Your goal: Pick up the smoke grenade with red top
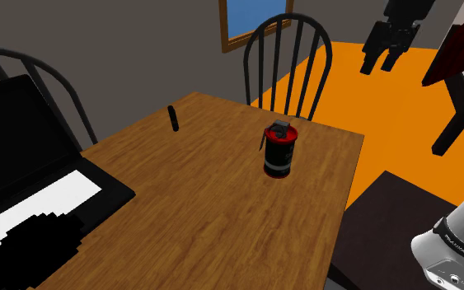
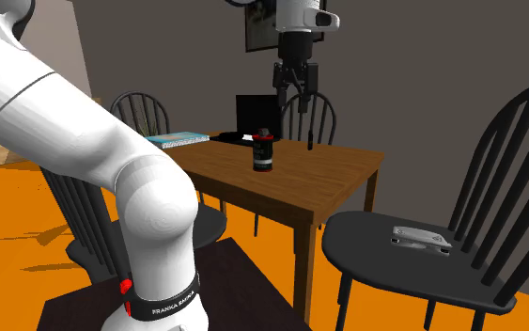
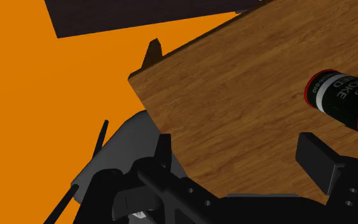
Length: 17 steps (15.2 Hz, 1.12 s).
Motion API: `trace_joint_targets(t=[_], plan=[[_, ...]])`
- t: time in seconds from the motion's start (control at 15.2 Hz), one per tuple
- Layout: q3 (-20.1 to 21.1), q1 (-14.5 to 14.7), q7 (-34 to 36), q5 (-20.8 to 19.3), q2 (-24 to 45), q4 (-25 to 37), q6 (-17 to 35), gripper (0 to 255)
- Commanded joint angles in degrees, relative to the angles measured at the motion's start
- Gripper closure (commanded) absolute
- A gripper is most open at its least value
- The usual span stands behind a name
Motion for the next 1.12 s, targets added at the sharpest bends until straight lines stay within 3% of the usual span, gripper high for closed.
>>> trace_joint_targets(t=[0.0, 0.59, 1.06], plan=[[0.00, 0.00, 0.00, 0.00, 0.00, 0.00, 0.00, 0], [16.30, 1.59, 16.27, -0.03, 7.30, 4.20, 5.06, 0], [29.48, 0.49, 30.35, -4.81, 18.59, 12.13, 7.29, 0]])
